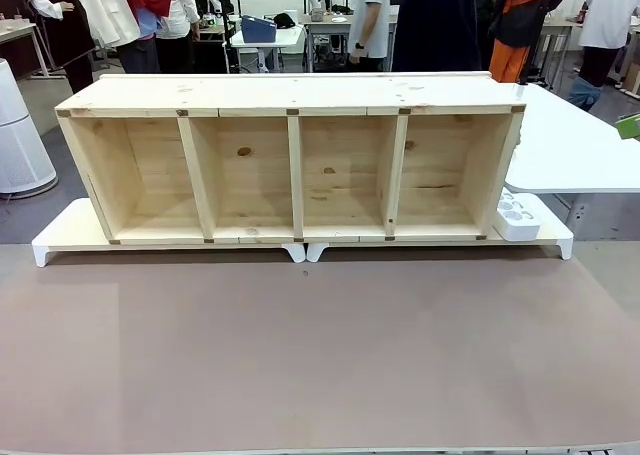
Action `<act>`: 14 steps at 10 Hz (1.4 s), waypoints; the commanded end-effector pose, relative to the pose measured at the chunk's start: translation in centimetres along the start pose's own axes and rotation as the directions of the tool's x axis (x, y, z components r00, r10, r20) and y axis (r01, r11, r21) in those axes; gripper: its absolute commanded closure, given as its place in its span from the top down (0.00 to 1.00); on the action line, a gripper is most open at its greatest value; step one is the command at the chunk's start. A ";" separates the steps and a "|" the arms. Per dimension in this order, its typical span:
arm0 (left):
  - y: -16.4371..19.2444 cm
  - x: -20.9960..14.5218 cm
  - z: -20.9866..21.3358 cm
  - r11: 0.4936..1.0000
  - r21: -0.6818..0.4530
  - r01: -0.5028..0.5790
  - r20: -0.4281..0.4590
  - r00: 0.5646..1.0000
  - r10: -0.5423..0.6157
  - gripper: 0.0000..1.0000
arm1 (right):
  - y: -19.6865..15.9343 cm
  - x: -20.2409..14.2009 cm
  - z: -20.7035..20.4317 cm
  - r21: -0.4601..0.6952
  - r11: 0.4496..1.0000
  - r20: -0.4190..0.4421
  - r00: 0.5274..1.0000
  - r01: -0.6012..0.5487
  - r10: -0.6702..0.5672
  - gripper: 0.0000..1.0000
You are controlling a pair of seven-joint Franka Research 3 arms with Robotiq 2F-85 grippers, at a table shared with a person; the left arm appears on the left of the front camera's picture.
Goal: Perform cable management.
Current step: When the cord part of the Power Cable appears at the lower middle area of the table and stops, grasp the cord part of the Power Cable.
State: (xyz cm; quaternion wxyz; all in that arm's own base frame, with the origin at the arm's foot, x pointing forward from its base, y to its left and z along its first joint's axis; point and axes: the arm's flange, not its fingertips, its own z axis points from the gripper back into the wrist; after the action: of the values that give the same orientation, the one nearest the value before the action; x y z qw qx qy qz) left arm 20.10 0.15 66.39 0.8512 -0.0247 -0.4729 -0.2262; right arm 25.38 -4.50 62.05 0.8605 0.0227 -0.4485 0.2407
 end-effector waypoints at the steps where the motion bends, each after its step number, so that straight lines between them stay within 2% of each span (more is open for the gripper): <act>1: -0.1 0.2 0.0 1.000 -0.001 -0.014 0.013 1.000 0.014 1.00 | 0.0 0.3 -0.5 -0.008 1.000 0.004 1.000 -0.003 0.003 1.00; 14: -0.1 0.2 0.0 1.000 -0.001 -0.014 0.013 1.000 0.014 1.00 | 0.0 0.3 -0.5 -0.008 1.000 0.004 1.000 -0.003 0.003 1.00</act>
State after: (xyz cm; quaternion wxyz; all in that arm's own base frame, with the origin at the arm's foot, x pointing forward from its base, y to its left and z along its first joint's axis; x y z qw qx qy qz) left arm 20.10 0.15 66.40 0.8512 -0.0248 -0.4729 -0.2261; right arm 25.40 -4.50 62.04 0.8605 0.0227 -0.4484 0.2407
